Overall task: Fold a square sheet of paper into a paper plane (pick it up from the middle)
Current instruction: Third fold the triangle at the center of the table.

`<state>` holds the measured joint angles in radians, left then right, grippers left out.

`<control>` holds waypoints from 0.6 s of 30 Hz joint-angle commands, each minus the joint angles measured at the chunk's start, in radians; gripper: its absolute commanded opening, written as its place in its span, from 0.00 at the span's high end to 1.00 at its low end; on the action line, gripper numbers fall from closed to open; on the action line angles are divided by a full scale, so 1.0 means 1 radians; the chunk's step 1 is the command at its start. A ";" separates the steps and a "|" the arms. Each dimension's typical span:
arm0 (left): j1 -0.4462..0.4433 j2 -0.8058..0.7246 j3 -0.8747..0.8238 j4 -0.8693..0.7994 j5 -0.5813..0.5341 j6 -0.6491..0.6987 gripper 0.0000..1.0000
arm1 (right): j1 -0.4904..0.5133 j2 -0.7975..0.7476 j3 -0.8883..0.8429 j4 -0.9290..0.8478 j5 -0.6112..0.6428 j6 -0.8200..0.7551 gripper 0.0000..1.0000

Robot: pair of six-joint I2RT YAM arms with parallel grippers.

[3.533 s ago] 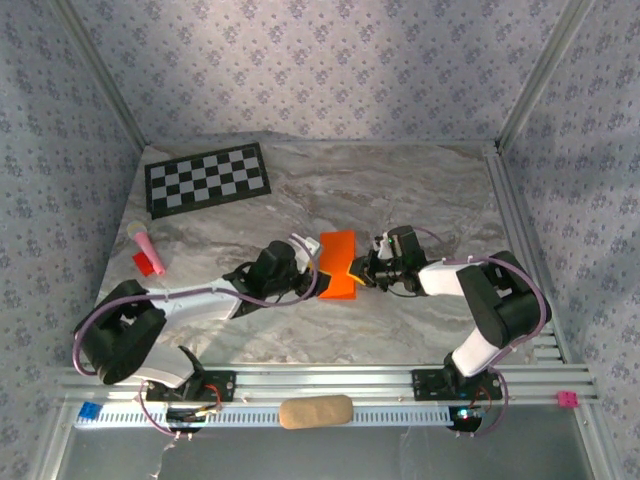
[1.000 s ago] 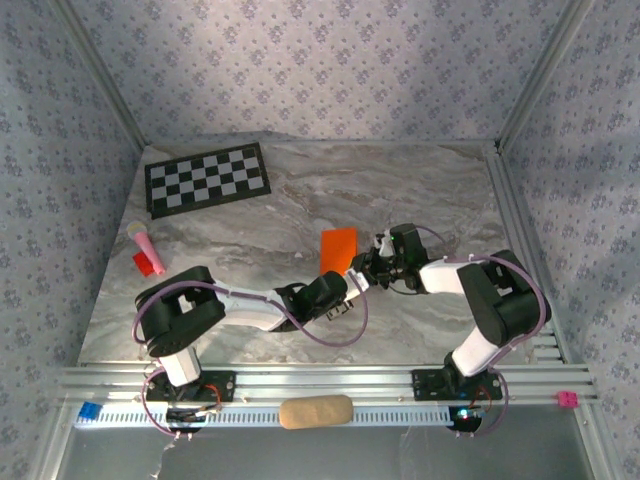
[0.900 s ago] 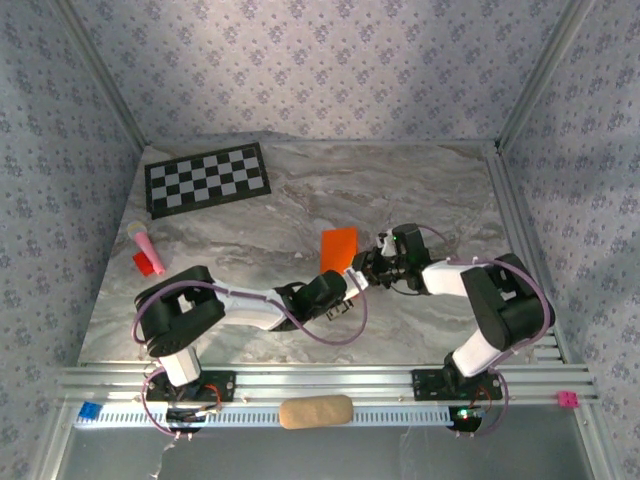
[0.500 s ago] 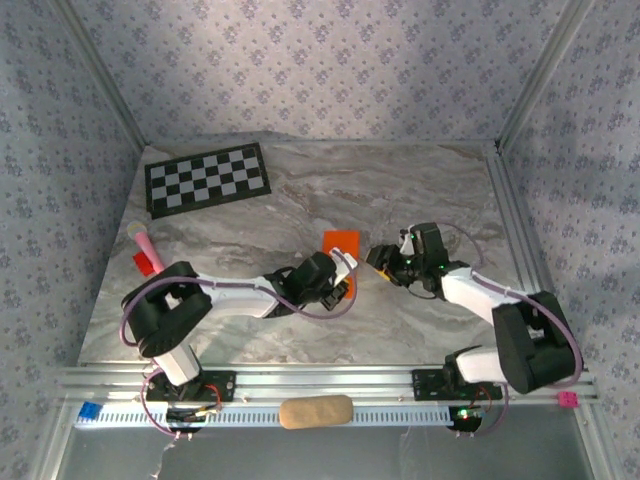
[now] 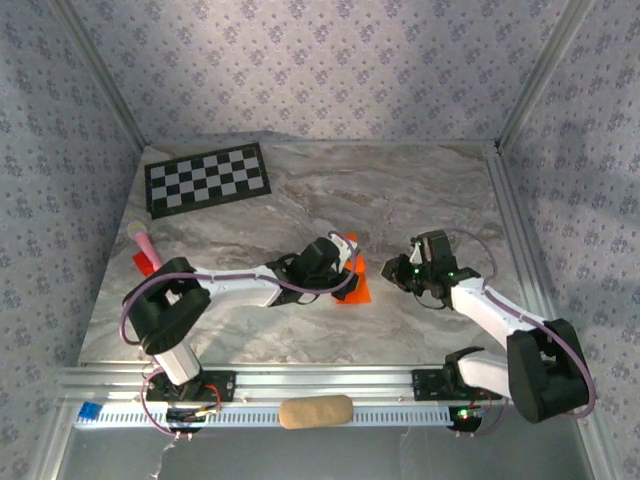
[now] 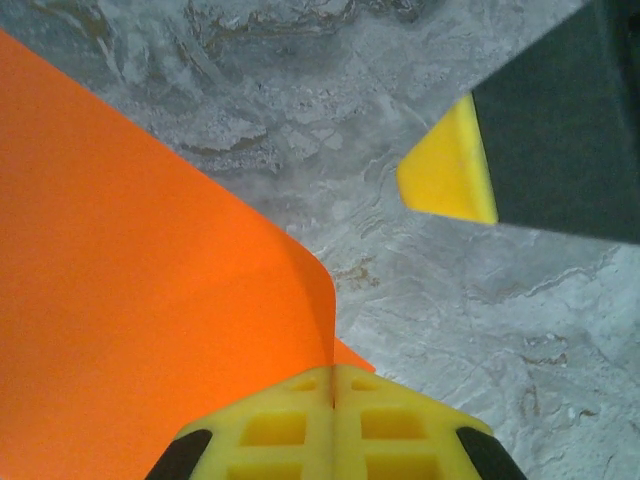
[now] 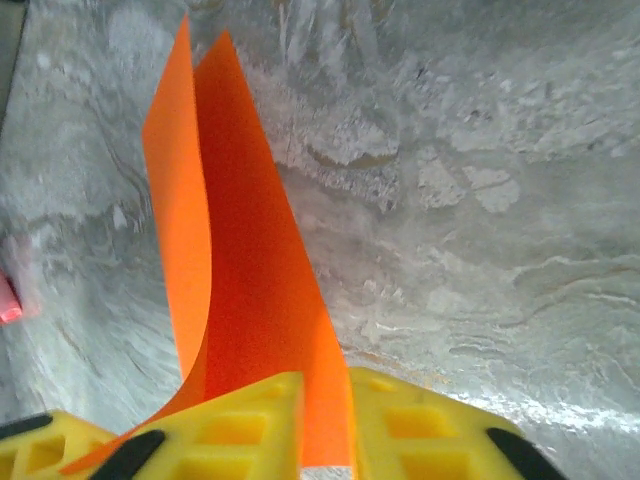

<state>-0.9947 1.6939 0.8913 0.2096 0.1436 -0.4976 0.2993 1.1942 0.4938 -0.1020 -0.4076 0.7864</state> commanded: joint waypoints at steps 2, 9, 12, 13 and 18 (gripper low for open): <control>0.001 0.024 -0.008 0.041 0.008 -0.105 1.00 | 0.018 0.038 -0.013 0.034 -0.106 -0.001 0.90; 0.001 0.032 -0.021 0.054 -0.011 -0.128 1.00 | 0.064 0.123 0.013 0.050 -0.113 -0.002 0.96; 0.001 0.034 -0.023 0.054 -0.009 -0.128 1.00 | 0.085 0.173 0.019 0.108 -0.149 0.019 0.98; 0.001 0.035 -0.022 0.050 -0.009 -0.126 1.00 | 0.098 0.184 0.022 0.120 -0.147 0.025 0.98; 0.001 0.039 -0.023 0.050 -0.011 -0.127 1.00 | 0.133 0.230 0.040 0.132 -0.136 0.019 0.99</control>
<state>-0.9947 1.7233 0.8761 0.2375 0.1417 -0.6155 0.4206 1.4033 0.5018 0.0044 -0.5243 0.7967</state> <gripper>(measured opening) 0.061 0.052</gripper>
